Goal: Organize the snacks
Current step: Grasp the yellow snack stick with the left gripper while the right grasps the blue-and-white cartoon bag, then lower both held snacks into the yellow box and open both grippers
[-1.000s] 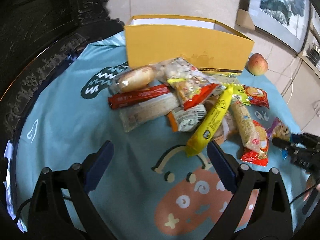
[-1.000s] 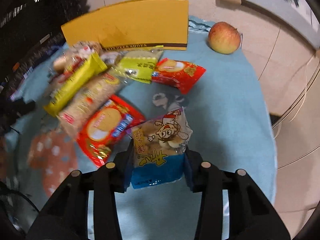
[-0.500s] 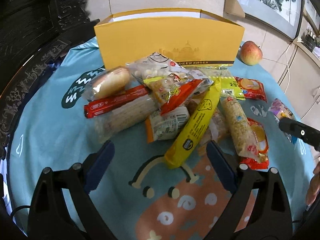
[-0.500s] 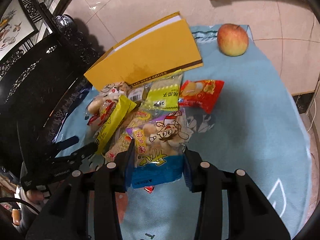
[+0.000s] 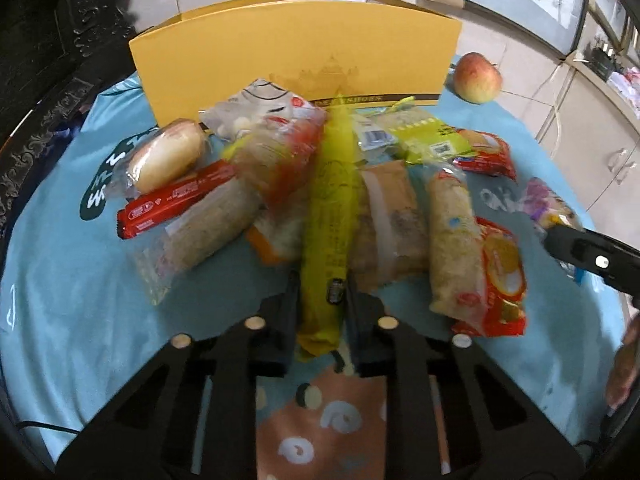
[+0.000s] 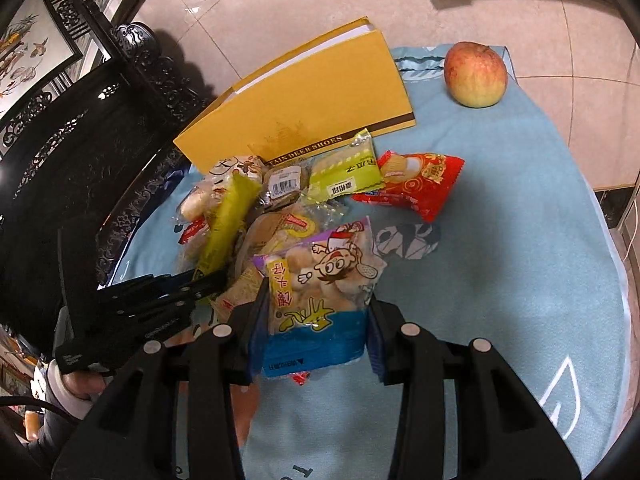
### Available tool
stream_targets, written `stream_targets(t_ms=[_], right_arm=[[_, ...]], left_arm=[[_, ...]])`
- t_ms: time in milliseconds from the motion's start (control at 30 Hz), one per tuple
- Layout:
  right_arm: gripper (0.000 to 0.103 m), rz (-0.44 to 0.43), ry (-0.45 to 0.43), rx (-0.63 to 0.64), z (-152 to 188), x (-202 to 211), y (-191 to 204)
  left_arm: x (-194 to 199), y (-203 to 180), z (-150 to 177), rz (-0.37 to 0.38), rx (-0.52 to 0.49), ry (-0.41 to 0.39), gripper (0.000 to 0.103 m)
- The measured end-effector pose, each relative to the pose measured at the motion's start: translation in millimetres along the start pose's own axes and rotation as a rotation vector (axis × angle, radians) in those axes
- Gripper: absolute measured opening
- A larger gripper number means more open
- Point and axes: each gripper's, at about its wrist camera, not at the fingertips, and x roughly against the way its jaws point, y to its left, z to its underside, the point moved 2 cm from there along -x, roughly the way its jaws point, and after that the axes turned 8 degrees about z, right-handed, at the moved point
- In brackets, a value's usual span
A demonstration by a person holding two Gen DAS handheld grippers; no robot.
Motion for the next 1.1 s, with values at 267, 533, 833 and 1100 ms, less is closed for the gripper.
stream_targets(t_ms=[267, 533, 833, 1100], right_arm=[[0.042, -0.026, -0.028, 0.002, -0.8, 4.6, 2.8], [0.042, -0.008, -0.125, 0.041, -18.8, 33.7, 22.9], [0.042, 0.047, -0.232, 0.131, -91.3, 55.0, 56.6], [0.042, 0.088, -0.386, 0.071, -165.2, 28.8, 67.6]], left_arm=[[43.2, 5.2, 5.0, 0.073, 0.033, -0.059, 0.020], [74.4, 14.9, -21.6, 0.075, 0.042, -0.113, 0.020], [98.0, 18.3, -87.0, 0.029, 0.039, -0.188, 0.020], [79.7, 33.5, -171.0, 0.010, 0.121, -0.254, 0.020]])
